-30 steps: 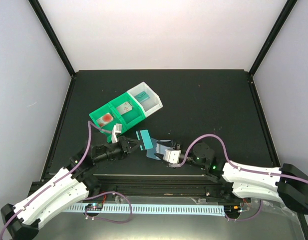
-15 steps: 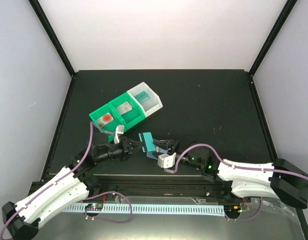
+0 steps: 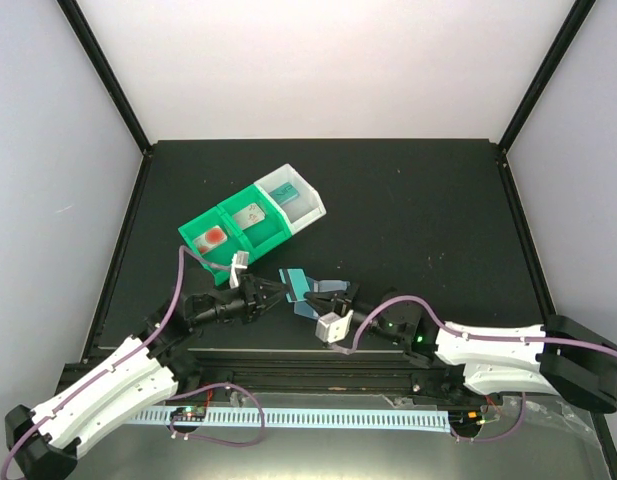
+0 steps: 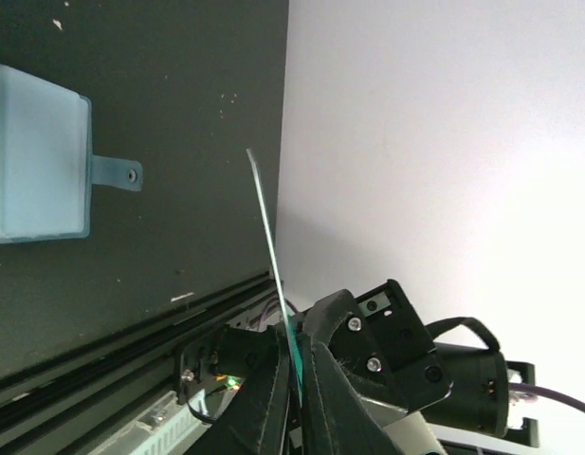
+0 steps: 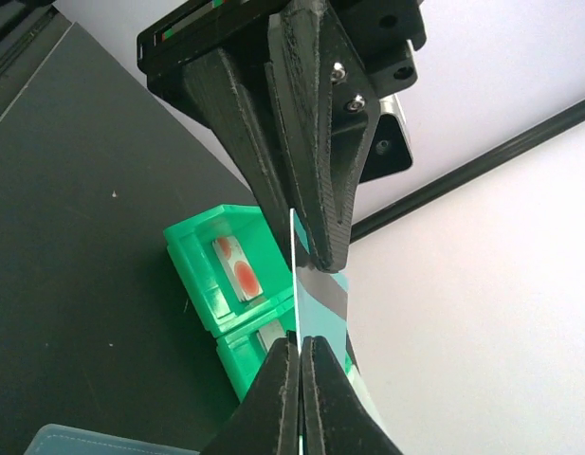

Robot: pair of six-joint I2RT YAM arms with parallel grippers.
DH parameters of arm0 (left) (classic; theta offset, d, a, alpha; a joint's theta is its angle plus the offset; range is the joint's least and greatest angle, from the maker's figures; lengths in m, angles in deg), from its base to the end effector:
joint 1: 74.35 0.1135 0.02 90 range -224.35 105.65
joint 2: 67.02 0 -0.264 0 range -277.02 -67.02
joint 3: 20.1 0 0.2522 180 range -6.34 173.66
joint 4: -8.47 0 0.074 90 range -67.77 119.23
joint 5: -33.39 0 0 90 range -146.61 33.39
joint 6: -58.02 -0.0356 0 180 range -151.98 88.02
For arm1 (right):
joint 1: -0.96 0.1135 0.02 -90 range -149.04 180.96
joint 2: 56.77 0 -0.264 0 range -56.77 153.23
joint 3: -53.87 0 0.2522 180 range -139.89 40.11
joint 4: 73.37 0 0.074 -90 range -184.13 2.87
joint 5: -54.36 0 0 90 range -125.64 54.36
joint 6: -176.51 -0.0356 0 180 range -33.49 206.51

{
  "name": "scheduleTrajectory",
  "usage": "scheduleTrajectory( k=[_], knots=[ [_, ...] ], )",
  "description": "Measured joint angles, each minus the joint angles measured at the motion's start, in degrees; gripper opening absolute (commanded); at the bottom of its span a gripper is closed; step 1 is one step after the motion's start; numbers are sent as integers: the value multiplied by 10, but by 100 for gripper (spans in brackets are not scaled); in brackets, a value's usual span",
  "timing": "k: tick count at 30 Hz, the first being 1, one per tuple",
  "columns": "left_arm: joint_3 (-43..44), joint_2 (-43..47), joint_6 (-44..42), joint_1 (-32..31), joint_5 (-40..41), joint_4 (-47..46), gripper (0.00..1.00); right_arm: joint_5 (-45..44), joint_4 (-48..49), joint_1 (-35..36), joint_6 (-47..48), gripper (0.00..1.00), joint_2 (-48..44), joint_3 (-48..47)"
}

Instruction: Take the credit cards out of the card holder

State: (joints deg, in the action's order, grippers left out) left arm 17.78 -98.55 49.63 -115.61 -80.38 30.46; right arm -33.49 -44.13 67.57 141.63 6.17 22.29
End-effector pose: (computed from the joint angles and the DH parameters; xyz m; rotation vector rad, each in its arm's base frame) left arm 0.1020 -0.1086 0.2507 -0.4397 2.2400 -1.7286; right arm 0.0880 0.2068 0.2133 -1.4210 0.7587 0.1854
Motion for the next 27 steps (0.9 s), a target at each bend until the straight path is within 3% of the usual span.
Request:
scheduleTrajectory(
  k=[6,13,18,27],
  knots=[
    [-22,35,-4,0,6,-21,68,-20,7,13,-67,1,-21,7],
    [-20,95,-58,0,44,-11,94,-46,-47,33,-268,1,-125,4],
    [-9,139,-127,0,81,17,98,-90,-179,34,-468,1,-183,-52],
    [-8,174,-222,0,113,33,98,-97,-275,34,-775,1,-248,-83]
  ],
)
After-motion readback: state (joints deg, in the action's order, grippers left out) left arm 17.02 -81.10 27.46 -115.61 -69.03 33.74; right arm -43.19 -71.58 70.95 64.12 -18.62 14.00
